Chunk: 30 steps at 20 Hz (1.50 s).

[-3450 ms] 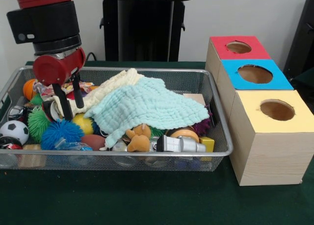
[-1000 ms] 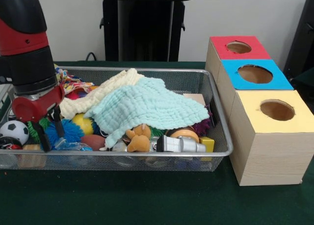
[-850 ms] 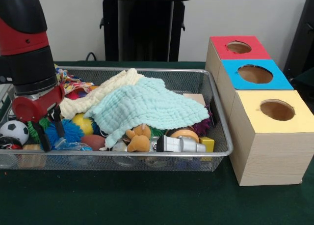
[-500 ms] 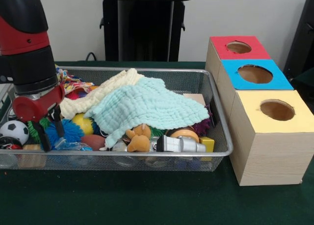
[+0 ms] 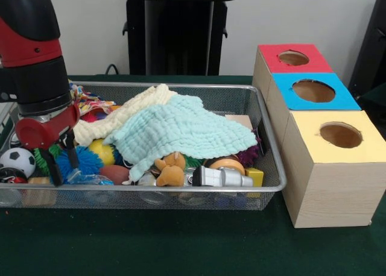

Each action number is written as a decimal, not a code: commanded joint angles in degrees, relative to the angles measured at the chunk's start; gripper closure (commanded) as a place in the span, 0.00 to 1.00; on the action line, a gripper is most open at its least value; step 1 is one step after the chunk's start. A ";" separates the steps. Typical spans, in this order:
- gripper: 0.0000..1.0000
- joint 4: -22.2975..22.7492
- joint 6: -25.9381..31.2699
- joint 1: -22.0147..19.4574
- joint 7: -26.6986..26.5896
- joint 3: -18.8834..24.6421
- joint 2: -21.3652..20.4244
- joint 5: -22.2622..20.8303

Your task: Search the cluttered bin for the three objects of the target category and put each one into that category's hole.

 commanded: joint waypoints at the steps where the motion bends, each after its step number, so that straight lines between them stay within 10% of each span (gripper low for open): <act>1: 0.00 3.46 0.44 -0.11 -7.85 -6.31 4.00 -8.46; 19: 0.00 17.02 5.98 -2.51 -1.94 -1.05 -15.86 0.52; 30: 0.00 8.96 -2.05 -1.17 -4.01 -5.19 -0.69 -8.90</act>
